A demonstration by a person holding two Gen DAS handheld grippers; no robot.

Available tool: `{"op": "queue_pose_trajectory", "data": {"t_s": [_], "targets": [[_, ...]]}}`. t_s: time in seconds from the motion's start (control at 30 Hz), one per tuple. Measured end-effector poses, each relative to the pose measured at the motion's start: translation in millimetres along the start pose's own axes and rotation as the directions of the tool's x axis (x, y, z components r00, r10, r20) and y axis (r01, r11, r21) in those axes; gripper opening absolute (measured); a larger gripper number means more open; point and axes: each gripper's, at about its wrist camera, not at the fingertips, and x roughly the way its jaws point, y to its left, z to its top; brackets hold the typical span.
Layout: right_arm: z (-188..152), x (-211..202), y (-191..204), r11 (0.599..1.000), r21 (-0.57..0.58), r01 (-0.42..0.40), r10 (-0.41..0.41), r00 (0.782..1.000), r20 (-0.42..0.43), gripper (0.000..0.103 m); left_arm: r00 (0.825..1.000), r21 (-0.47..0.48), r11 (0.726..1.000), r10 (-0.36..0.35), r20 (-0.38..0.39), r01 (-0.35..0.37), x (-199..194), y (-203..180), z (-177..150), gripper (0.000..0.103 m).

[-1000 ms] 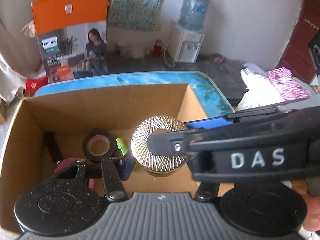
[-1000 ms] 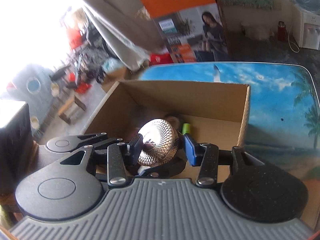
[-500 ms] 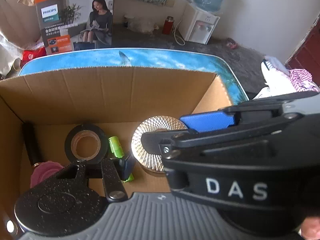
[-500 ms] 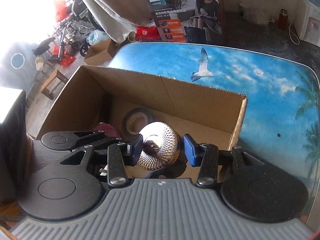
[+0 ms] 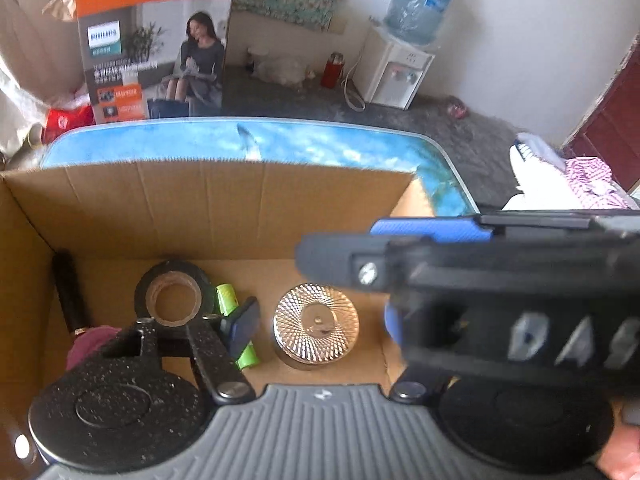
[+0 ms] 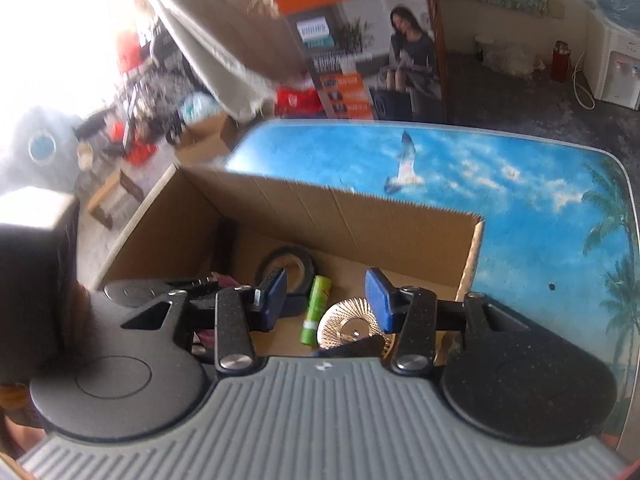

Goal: Organize rigid objects
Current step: 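Withdraw the right gripper and move it to the white supplement bottle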

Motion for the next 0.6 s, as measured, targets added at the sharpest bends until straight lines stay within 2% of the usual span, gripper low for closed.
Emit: {"op": "queue_pose_trajectory", "data": {"t_s": [0.17, 0.27, 0.37, 0.4, 0.47, 0.6], "targets": [[-15, -53, 6, 0.997, 0.068, -0.038, 0.027, 0.986, 0.163, 0.045, 0.997, 0.031, 0.999, -0.014, 0.072, 0.012, -42, -11, -15, 0.086], [-35, -92, 15, 0.993, 0.092, -0.076, 0.048, 0.961, 0.273, 0.047, 0.994, 0.062, 0.998, -0.009, 0.11, 0.002, -72, -20, -35, 0.088], [-62, -131, 30, 0.99, 0.086, -0.115, 0.075, 0.925, 0.373, 0.055, 0.99, 0.12, 0.992, 0.007, 0.141, -0.024, -101, -27, -59, 0.091], [-70, -140, 34, 0.988, 0.085, -0.129, 0.086, 0.915, 0.393, 0.06, 0.989, 0.127, 0.992, 0.006, 0.147, -0.024, -110, -27, -68, 0.092], [-92, -157, 42, 0.984, 0.087, -0.157, 0.106, 0.898, 0.427, 0.064, 0.99, 0.129, 0.992, -0.002, 0.143, -0.017, -125, -24, -85, 0.092], [-128, -174, 59, 0.977, 0.084, -0.197, 0.14, 0.884, 0.445, 0.07, 0.99, 0.113, 0.993, -0.002, 0.143, -0.015, -149, -8, -119, 0.092]]}}
